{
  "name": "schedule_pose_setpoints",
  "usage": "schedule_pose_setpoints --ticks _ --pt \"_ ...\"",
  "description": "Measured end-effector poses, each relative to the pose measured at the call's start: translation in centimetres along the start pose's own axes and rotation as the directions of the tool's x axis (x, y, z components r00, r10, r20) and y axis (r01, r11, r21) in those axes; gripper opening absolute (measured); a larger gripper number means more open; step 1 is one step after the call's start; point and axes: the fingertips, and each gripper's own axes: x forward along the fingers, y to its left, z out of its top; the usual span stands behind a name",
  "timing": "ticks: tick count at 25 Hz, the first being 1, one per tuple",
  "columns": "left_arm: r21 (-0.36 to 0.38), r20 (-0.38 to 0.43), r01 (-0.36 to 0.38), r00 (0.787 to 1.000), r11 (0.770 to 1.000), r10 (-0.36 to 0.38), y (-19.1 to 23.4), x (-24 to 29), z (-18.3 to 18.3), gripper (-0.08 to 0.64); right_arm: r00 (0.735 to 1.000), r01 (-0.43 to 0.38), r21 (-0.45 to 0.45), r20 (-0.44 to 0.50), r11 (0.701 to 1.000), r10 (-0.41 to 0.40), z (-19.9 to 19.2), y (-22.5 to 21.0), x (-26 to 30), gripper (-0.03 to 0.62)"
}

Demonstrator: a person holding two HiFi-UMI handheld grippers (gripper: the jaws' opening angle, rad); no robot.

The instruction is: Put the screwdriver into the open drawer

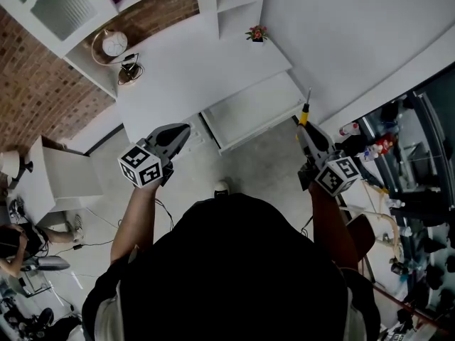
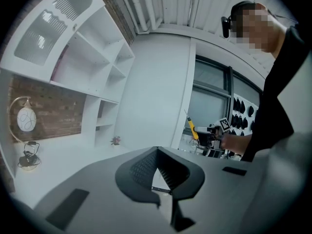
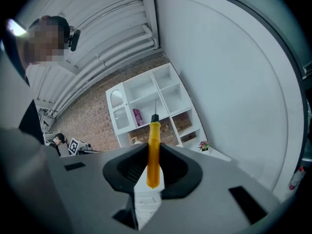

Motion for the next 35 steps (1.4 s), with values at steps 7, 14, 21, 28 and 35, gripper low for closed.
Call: schedule_pose_setpoints --ticks 7,14,21,28,35 --pt "0.001 -0.002 0.025 1.0 1.0 -0.025 2.6 0.9 0.7 0.015 1.0 0.023 -0.015 0.004 1.0 -0.023 0.6 -0.1 2.2 0.081" --pt "-0.002 0.001 0.045 0.999 0.999 -0.045 5.4 1.5 1.3 0.015 0.999 0.042 -0.036 0.01 0.998 -0.042 0.9 -0.5 4.2 0.083" --pt "-0.009 -0.001 0.058 0.998 0.998 -0.058 7.6 2.2 1.3 0.015 0.997 0.075 -0.03 0.013 0.997 -0.074 0.9 -1.0 5.7 0.083" --pt "-0.014 -0.003 0.067 0.998 0.998 -0.067 10.0 2.2 1.6 0.015 0.996 0.085 -0.032 0.016 0.996 -0.084 0.8 -1.1 7.9 0.081" --pt "-0.022 -0.002 0.068 0.998 0.997 -0.068 12.2 1.9 1.5 0.015 0.996 0.091 -0.034 0.011 0.995 -0.09 0.5 -0.6 10.0 0.081"
